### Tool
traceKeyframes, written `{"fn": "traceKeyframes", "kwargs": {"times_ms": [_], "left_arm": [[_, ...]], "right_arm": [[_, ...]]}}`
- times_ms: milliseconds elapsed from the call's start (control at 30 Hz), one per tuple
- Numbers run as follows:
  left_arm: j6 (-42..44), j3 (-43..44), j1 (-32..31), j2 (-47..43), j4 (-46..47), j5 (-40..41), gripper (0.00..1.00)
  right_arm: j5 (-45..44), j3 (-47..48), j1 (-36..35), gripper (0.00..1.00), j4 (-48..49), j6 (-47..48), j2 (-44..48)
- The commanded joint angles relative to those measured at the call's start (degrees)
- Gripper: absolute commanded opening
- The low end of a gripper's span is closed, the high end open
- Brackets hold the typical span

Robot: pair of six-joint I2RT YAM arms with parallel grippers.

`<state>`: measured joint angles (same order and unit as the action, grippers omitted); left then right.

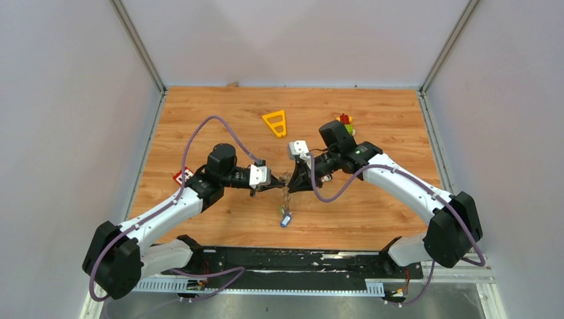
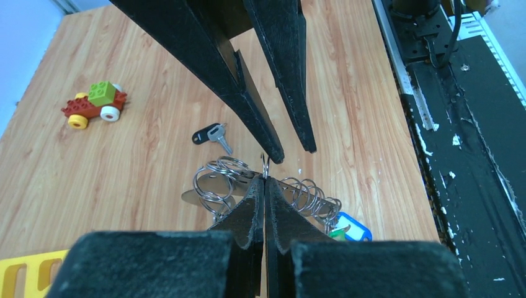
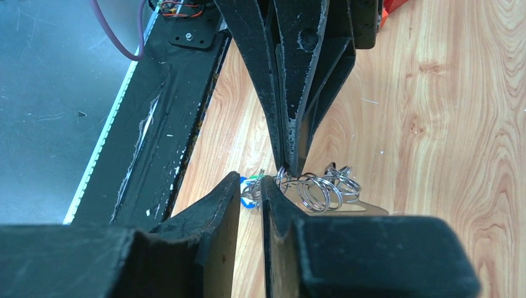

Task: Put the keys on the keyring
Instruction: Adjust the keyring.

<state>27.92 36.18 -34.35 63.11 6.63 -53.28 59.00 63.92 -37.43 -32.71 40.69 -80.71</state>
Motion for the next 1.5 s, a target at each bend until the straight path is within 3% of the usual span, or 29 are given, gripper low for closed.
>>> {"fn": "traceKeyframes", "kwargs": {"times_ms": [0, 333, 1467], "left_arm": [[-0.8, 2.5, 0.2, -0.4, 2.7, -1.2, 0.0], [-0.9, 2.7, 0.1, 0.1, 2.4, -0.5, 0.0], [-4.2, 2.7, 0.1, 0.4, 4.3, -0.6, 0.0]], "right_arm": [[-0.8, 1.9, -0.2, 0.21, 2.2, -0.5, 0.3], [-1.6, 1.6, -0.2, 0.32, 2.1, -0.2, 3.7], [-5.1, 0.9, -0.7, 0.22, 5.6, -2.9, 0.0]]}}
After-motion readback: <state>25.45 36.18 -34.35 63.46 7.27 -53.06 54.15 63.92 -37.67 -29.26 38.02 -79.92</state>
